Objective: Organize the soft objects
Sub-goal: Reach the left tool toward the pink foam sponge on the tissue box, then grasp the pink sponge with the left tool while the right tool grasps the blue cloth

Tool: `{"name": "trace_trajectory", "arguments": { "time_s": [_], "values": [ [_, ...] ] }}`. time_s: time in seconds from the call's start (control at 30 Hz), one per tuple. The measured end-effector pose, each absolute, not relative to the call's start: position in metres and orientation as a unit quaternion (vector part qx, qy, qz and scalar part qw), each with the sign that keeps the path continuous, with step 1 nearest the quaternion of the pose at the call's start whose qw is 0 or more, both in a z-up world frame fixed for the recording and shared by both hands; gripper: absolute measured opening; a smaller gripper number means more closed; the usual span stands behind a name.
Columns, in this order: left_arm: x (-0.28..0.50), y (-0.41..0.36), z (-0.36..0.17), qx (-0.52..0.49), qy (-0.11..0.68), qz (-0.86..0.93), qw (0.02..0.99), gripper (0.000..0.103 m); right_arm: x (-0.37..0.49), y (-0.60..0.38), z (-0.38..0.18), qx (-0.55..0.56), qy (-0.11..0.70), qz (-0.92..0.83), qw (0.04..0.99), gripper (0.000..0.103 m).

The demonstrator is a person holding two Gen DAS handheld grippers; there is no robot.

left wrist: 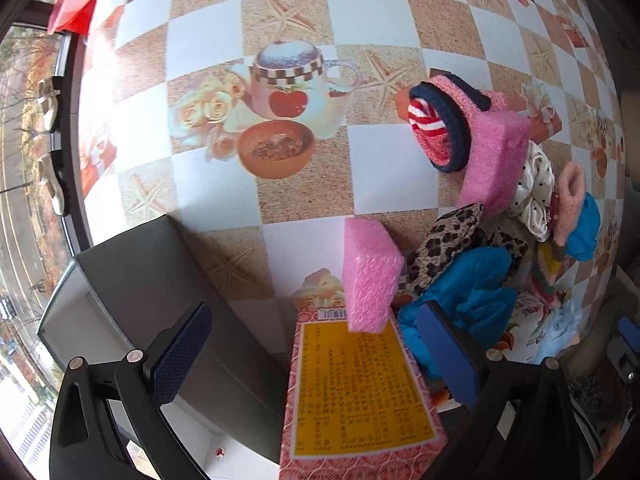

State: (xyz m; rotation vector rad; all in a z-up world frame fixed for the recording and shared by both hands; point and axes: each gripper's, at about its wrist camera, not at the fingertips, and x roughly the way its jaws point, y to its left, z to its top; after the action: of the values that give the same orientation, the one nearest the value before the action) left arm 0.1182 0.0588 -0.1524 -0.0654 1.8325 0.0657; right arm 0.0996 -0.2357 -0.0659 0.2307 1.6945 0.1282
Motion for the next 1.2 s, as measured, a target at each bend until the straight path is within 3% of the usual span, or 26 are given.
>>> {"name": "trace_trajectory", "arguments": {
  "time_s": [0.33, 0.63, 1.0, 1.07, 1.1, 1.13, 1.17, 1.2],
  "values": [
    [0.143, 0.046, -0.183, -0.021, 0.814, 0.017, 0.58, 0.102, 0.107, -0.238, -0.075, 0.114, 0.745, 0.063, 0.654, 0.103],
    [0.153, 0.047, -0.204, -0.03, 0.824, 0.019, 0.565, 0.094, 0.123, -0.244, -0.094, 0.12, 0.744, 0.066, 0.654, 0.103],
    [0.142, 0.06, -0.221, -0.083, 0.845, 0.027, 0.528, 0.056, 0.156, -0.242, -0.144, 0.114, 0.749, 0.058, 0.65, 0.103],
    [0.142, 0.063, -0.225, -0.087, 0.846, 0.029, 0.526, 0.055, 0.159, -0.241, -0.151, 0.113, 0.751, 0.058, 0.648, 0.087],
    [0.141, 0.064, -0.227, -0.09, 0.846, 0.031, 0.525, 0.054, 0.16, -0.242, -0.157, 0.121, 0.753, 0.061, 0.643, 0.073],
    [0.141, 0.066, -0.229, -0.093, 0.845, 0.035, 0.525, 0.053, 0.161, -0.243, -0.16, 0.128, 0.755, 0.061, 0.64, 0.069],
    [0.14, 0.068, -0.23, -0.096, 0.845, 0.038, 0.525, 0.047, 0.161, -0.246, -0.165, 0.14, 0.759, 0.058, 0.634, 0.067],
    [0.138, 0.071, -0.231, -0.096, 0.844, 0.041, 0.526, 0.039, 0.161, -0.249, -0.169, 0.146, 0.761, 0.054, 0.63, 0.057]
  ]
}}
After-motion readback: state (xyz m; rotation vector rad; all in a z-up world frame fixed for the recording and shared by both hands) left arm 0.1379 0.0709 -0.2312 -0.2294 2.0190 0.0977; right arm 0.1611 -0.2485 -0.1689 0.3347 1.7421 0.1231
